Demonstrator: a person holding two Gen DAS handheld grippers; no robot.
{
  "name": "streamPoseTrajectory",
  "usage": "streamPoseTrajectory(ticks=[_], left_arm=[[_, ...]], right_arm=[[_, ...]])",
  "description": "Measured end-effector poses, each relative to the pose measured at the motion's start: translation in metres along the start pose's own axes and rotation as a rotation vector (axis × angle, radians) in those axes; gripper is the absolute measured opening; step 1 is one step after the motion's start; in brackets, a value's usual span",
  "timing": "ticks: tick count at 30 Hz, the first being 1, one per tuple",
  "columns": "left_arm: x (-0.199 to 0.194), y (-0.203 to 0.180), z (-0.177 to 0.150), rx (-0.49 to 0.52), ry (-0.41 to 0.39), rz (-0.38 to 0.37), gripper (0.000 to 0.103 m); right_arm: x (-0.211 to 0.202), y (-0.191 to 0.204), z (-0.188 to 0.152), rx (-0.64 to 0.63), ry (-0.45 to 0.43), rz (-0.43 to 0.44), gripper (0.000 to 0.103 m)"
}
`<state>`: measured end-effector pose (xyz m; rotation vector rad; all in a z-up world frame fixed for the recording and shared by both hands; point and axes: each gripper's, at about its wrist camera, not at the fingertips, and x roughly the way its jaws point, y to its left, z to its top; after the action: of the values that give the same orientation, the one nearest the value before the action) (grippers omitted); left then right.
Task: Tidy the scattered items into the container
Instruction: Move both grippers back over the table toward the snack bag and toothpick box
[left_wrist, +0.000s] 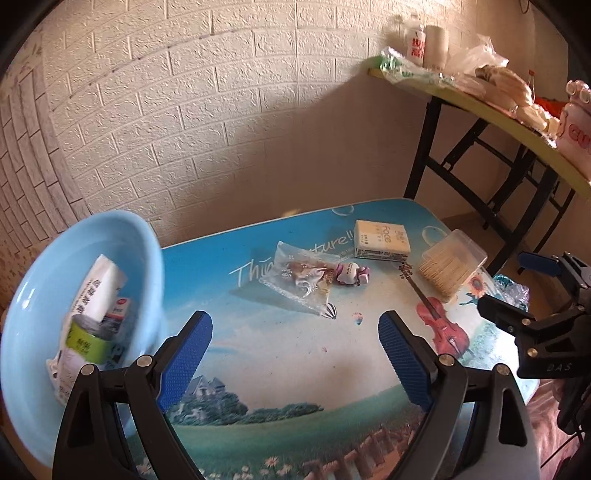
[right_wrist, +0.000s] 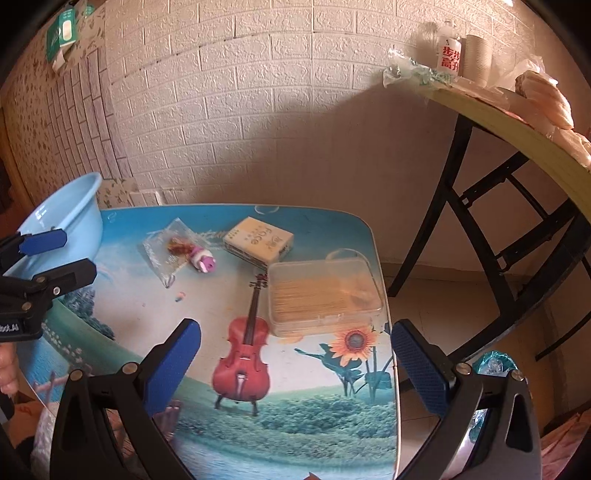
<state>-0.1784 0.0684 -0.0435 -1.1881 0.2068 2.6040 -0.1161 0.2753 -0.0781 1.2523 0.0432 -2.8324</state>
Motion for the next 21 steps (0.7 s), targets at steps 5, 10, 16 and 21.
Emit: streamPoseTrajectory(ticks=[5, 10, 16, 21], left_arm=[[0.024, -0.011, 0.005, 0.078, 0.000, 0.072, 0.094], [0.034, -0.017, 0.012, 0.103, 0.004, 0.064, 0.095], [0.057, -0.027, 0.017, 0.145, 0.027, 0.052, 0.095], [0.078, -0.024, 0.019, 0.148, 0.066, 0.062, 0.095]], right_arm=[[0.018, -0.010, 0.001, -0.017, 0.035, 0.019, 0.103], [0.038, -0.017, 0.005, -0.032, 0.061, 0.019, 0.103], [0.059, -0.022, 0.011, -0.031, 0.083, 0.028, 0.103], [0.068, -0.015, 0.014, -0.058, 0.089, 0.033, 0.103]])
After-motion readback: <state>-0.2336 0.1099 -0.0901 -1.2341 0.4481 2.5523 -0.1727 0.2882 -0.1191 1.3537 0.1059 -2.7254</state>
